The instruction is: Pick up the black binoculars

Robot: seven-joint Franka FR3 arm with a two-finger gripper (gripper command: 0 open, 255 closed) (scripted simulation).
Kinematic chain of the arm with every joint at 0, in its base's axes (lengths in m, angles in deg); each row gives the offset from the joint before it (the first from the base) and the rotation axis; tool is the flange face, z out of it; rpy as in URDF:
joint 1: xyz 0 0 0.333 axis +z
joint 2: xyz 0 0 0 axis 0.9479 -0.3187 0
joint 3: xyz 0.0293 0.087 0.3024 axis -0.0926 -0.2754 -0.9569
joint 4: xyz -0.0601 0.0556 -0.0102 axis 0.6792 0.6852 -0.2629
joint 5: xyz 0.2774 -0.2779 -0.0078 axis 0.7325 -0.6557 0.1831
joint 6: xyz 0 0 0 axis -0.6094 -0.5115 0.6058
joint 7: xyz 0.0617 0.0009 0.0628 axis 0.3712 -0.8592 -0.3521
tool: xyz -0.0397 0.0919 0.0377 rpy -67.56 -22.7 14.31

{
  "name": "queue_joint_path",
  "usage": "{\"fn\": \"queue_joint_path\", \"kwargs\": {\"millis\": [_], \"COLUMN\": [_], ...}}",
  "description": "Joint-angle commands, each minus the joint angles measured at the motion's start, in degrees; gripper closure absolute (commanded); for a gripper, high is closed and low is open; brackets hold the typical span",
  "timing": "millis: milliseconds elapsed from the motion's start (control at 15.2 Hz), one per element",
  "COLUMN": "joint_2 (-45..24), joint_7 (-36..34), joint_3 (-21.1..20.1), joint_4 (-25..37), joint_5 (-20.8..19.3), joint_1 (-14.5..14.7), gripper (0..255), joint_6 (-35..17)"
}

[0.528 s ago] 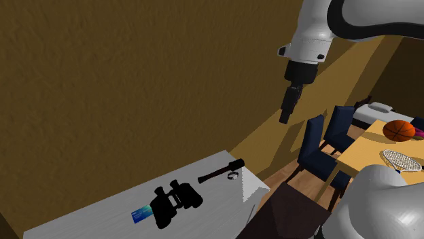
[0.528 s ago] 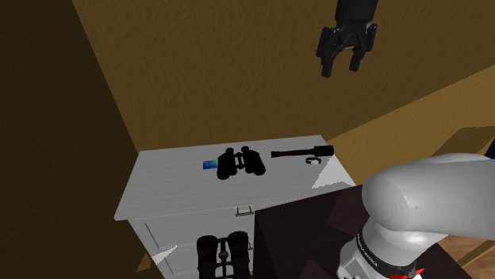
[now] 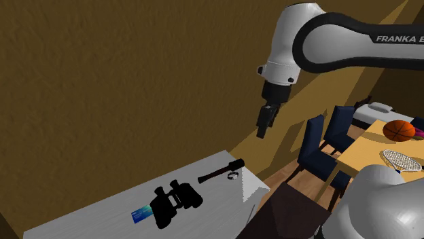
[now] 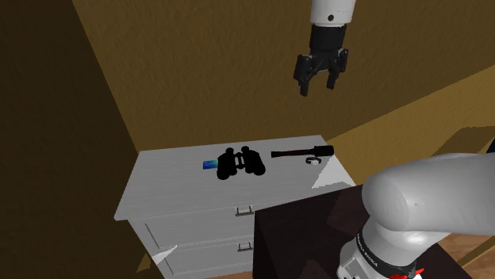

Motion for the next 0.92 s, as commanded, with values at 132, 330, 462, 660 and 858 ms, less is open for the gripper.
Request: {"fn": "queue_joint_path", "kwargs": {"millis": [132, 330, 462, 660, 858], "joint_2": [-5.37, -10.17, -13.78, -19.72, -26.21], "joint_7": [-2.50, -4.51, -5.97, -8.45, -11.42], "joint_3": [-2.71, -4.71, -6.06, -8.06, -9.94], "joint_4": [-2.46, -3.49, -3.73, -3.42, -2.30], "joint_5": [0.57, 0.55, 0.26, -0.74, -2.65], "joint_1": [-0.03, -0.19, -0.42, -0.96, -1.67], "gripper": [0, 0, 0, 0, 0], "joint_6": [-8.68, -14.99, -19.13, -25.13, -30.73]}}
